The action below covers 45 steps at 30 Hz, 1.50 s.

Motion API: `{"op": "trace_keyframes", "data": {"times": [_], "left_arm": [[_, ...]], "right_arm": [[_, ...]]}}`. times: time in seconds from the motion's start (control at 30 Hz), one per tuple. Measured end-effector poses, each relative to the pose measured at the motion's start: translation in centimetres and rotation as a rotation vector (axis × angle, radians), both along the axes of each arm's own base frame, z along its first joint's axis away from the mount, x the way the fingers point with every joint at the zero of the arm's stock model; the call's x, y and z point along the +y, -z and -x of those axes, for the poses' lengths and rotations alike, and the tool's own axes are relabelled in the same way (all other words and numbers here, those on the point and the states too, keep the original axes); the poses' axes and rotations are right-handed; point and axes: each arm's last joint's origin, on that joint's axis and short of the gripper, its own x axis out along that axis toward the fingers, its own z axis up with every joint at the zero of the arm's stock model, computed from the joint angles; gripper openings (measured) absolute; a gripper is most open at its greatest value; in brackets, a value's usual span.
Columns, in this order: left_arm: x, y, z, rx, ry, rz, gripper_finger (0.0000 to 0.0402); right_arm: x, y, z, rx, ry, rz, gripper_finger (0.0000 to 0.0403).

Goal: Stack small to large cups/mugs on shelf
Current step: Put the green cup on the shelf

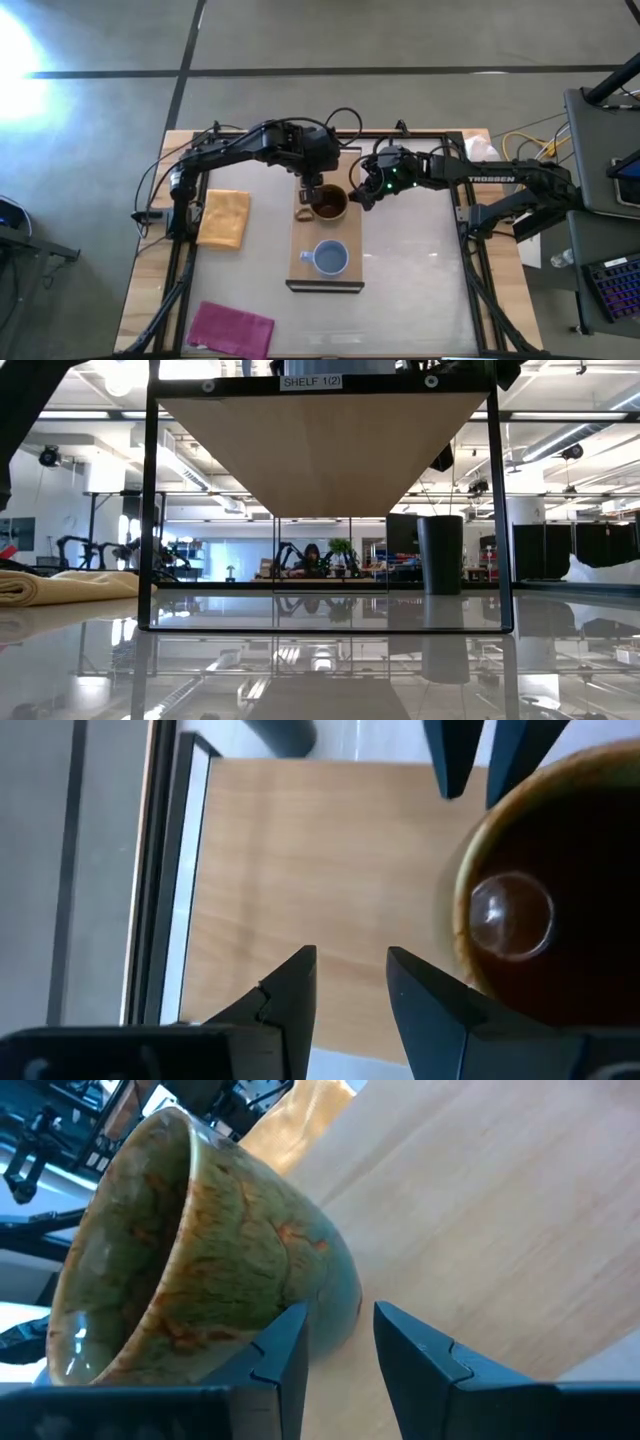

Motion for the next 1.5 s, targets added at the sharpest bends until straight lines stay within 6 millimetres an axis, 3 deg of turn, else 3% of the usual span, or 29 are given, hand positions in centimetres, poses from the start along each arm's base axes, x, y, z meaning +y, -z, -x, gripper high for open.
{"op": "trace_keyframes", "data": {"times": [0.37, 0.67, 1.1, 1.5], "left_arm": [[0.0, 0.7, -0.2, 0.017, 0.008, 0.013, 0.0109], [0.0, 1.9, -0.4, 0.065, 0.012, 0.027, 0.0109], [-0.4, 1.9, 0.2, 0.083, -0.029, 0.129, 0.0109], [-0.8, 1.9, -0.1, 0.064, -0.025, 0.154, 0.0109]], "right_arm": [[0.4, -0.1, 0.8, 0.038, -0.021, -0.022, 0.0109], [0.0, -0.7, 1.2, 0.022, 0.062, 0.02, 0.0109], [-0.6, -0.3, -0.3, -0.046, 0.08, 0.017, 0.0109], [-0.3, -0.2, -0.4, -0.046, 0.02, -0.016, 0.0109]]}}
